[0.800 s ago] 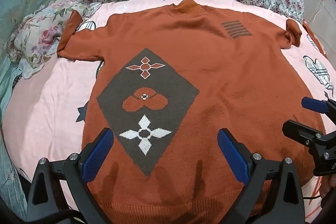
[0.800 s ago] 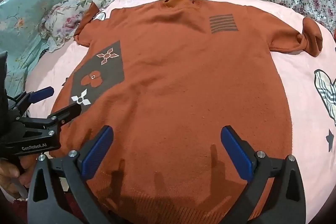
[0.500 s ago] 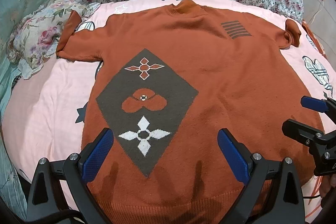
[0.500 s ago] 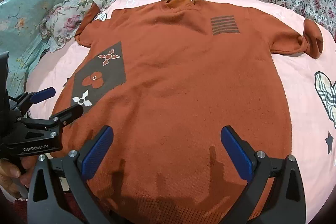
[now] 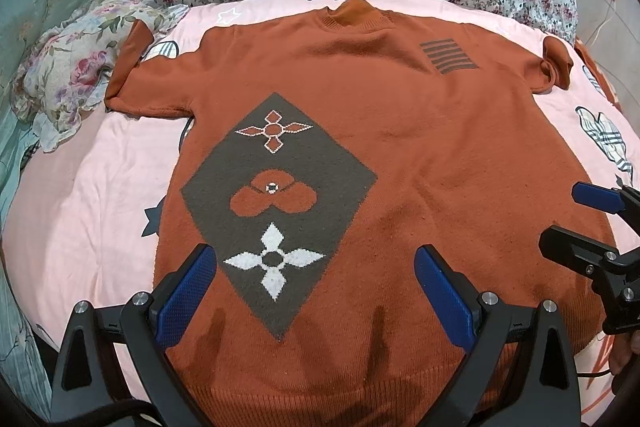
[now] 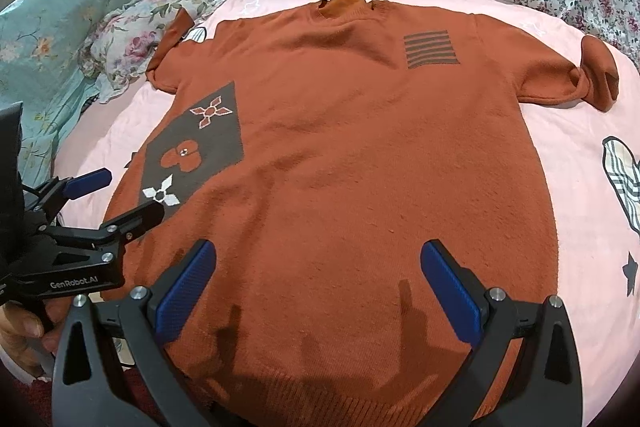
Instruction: Fold small clothes
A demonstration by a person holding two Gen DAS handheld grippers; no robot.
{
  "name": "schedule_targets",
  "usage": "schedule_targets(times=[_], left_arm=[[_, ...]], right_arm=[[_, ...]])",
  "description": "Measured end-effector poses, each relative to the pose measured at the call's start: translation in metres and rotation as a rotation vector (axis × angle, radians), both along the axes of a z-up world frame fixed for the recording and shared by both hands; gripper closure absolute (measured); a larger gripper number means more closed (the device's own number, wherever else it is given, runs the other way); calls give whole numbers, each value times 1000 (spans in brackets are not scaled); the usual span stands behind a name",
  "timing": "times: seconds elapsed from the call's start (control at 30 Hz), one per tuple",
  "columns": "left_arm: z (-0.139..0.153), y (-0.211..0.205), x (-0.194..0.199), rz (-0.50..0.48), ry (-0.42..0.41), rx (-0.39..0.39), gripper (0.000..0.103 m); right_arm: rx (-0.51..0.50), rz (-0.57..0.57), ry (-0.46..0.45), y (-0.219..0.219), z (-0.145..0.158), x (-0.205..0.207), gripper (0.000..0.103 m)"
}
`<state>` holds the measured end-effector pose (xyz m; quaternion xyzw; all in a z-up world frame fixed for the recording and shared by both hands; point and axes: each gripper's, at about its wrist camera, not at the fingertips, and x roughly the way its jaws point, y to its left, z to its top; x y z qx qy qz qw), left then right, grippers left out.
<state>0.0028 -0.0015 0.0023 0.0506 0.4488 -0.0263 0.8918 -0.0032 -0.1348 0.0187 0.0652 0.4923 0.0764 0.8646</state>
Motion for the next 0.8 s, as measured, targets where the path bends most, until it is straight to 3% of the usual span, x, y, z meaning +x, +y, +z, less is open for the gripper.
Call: schedule_targets(times=[0.4,0.63,0.8], left_arm=[[-1,5,7,15,26,13,3],[-4,4,11,8,36,27,3],[-4,6,19,15,41,25,3]], right_arm=[[-5,4,22,0,1,4,1],[16,8,104,-3,-1,10,1],[69,-21,22,-14,0,11,1]])
